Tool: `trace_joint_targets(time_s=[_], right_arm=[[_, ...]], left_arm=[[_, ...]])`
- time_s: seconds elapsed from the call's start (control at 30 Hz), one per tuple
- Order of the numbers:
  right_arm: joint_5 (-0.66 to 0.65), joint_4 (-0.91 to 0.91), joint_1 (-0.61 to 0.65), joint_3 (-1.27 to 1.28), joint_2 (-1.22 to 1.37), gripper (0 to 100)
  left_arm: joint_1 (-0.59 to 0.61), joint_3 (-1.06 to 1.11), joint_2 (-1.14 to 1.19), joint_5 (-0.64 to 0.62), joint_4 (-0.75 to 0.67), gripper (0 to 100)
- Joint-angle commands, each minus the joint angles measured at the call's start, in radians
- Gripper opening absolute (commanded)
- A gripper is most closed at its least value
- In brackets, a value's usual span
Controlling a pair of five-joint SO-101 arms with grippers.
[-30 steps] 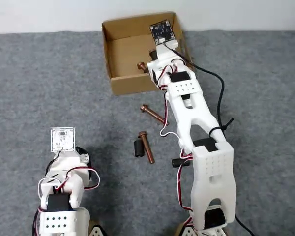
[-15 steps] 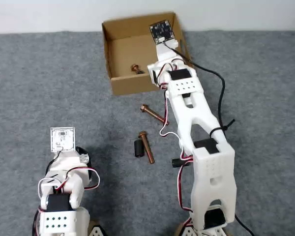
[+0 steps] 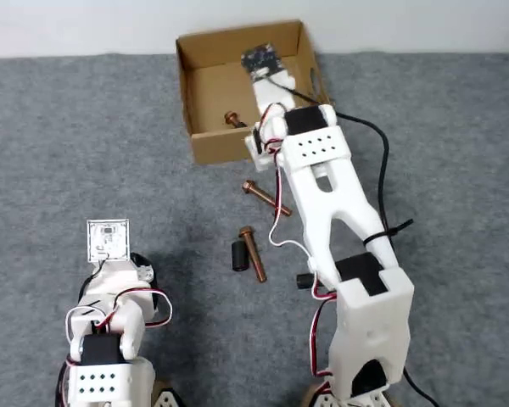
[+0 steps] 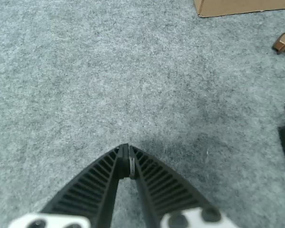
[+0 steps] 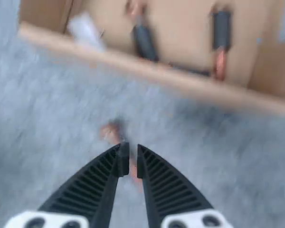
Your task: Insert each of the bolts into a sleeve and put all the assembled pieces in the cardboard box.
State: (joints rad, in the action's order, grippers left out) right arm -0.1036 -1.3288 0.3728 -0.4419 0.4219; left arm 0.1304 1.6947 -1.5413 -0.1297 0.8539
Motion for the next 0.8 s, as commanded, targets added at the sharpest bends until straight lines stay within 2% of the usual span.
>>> trace_joint_targets(time_s=[0.0, 0.23, 0.37, 0.63, 0.77], right_arm=[[0.115, -0.159, 0.012, -0.046, -0.068, 0.8], [0.362, -0.452, 0.010, -0.046, -0.068, 0.8], [0.402, -0.467, 0.016, -0.035, -0.096, 0.8], [0.454, -0.466, 0.246, -0.034, -0.107, 0.9], [0.474, -0.464, 0.340, -0.034, -0.019, 3.6]], left_arm=[[0.008, -0.005, -0.009, -0.009, 0.006, 0], [0.008, -0.005, -0.009, -0.009, 0.006, 0], [0.008, -0.005, -0.009, -0.009, 0.006, 0], [0.009, -0.005, -0.009, -0.009, 0.006, 0], [0.037, -0.005, -0.009, -0.009, 0.005, 0]])
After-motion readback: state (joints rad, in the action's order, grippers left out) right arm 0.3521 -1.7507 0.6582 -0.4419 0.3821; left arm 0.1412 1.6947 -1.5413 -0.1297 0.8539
